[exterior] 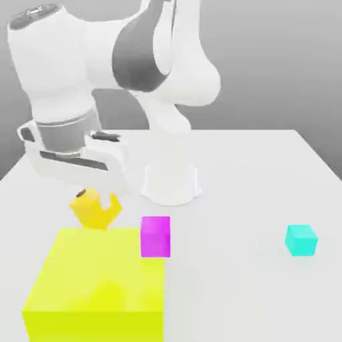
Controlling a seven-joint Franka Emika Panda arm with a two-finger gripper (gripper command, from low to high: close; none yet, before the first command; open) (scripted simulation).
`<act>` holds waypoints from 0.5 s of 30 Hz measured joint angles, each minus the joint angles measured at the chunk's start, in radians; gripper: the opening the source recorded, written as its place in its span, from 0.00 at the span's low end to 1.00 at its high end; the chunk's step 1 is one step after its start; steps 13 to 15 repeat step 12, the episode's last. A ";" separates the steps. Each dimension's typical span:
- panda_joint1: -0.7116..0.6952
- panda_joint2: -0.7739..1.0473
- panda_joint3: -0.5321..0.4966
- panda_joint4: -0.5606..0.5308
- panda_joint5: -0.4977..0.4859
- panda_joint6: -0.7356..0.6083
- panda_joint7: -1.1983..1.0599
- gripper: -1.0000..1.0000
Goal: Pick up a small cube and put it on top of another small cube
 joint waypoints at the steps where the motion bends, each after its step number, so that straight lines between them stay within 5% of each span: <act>1: 0.014 -0.038 0.023 -0.024 0.002 0.000 0.029 0.00; 5: 0.044 -0.144 0.111 -0.110 0.011 0.033 0.162 0.00; 9: 0.038 -0.060 0.149 -0.168 0.006 0.185 0.196 0.00; 10: 0.035 -0.032 0.156 -0.180 0.003 0.225 0.200 1.00; 15: 0.035 -0.032 0.156 -0.180 0.003 0.225 0.200 1.00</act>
